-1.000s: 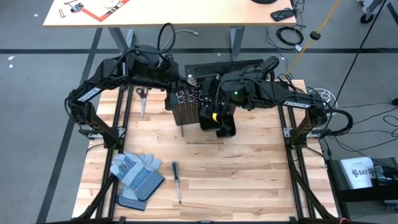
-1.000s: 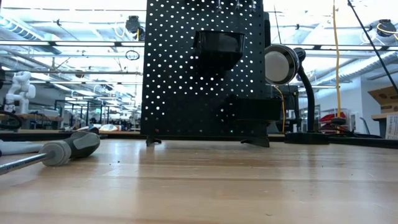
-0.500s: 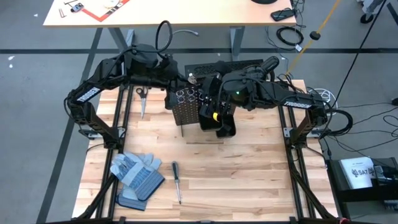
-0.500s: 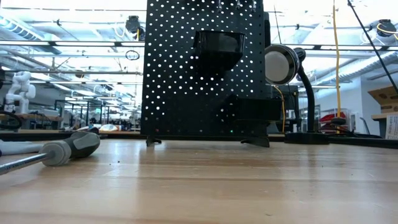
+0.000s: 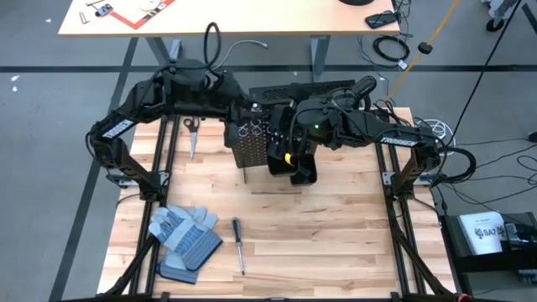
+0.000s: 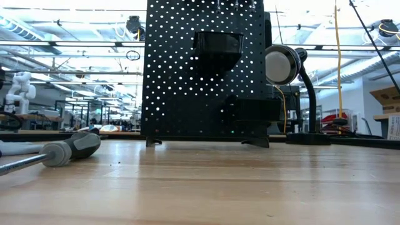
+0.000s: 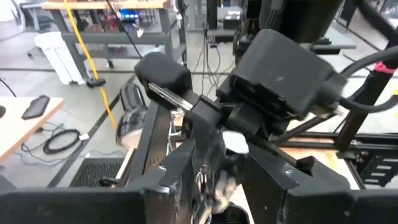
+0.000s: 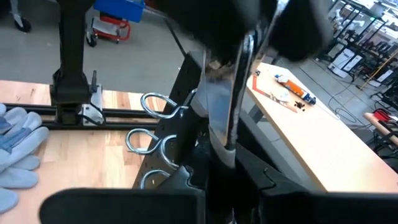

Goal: Hang tools onto peg board
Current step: Hang the black pliers on the black pegboard

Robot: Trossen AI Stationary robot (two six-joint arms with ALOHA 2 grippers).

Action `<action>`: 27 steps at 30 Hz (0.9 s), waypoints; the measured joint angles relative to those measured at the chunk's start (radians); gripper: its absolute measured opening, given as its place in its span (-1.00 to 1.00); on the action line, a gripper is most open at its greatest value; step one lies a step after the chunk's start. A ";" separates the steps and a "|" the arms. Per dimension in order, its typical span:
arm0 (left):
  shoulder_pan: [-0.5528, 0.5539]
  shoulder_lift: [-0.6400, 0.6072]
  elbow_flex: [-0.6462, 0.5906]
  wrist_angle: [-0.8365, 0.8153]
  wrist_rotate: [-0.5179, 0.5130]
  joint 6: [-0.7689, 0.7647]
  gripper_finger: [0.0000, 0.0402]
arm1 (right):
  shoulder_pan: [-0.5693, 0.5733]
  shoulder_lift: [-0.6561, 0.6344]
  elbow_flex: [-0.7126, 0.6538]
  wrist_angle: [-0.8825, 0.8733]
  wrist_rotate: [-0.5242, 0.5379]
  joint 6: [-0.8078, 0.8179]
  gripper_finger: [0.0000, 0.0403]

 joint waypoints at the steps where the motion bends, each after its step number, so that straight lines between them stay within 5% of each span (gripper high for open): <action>1: 0.000 -0.003 0.000 0.000 -0.001 0.000 -0.37 | 0.000 0.000 0.000 0.006 0.000 0.000 -0.87; 27: -0.015 -0.062 -0.016 -0.153 -0.092 -0.073 -0.36 | -0.014 -0.006 0.000 -0.029 -0.016 0.143 -0.87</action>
